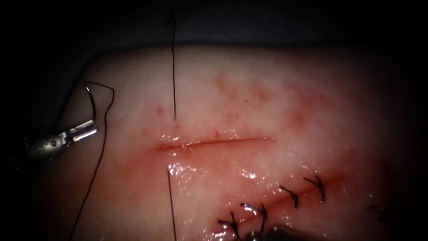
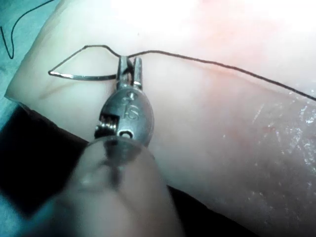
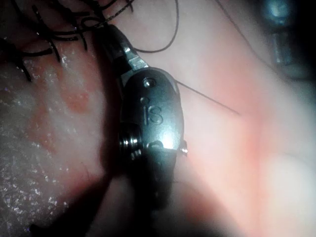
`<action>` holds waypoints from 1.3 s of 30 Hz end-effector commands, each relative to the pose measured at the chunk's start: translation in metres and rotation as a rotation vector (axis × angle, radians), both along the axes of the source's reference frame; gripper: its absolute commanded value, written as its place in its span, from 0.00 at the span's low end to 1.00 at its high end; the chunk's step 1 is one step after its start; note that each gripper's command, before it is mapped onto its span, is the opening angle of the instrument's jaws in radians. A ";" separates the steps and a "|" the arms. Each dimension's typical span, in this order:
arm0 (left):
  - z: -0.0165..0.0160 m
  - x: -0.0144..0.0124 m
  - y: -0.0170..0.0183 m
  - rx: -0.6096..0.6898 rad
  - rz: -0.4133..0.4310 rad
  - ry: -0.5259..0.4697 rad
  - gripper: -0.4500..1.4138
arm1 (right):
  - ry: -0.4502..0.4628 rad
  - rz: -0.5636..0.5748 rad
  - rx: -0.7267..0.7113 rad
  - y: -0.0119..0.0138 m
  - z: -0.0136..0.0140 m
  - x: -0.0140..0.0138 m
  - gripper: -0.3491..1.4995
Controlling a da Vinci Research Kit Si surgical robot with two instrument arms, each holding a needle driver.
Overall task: Wound Closure
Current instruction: Grab the thread with the right grasper and pull it through the incision until a short thread tail remains
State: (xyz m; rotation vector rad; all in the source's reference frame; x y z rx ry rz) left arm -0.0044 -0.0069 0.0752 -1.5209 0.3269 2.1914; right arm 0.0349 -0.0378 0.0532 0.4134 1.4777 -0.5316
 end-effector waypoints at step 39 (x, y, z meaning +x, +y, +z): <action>0.0005 0.0003 -0.0001 0.003 0.003 -0.009 0.00 | -0.098 -0.020 -0.058 0.0141 0.0113 0.0034 0.00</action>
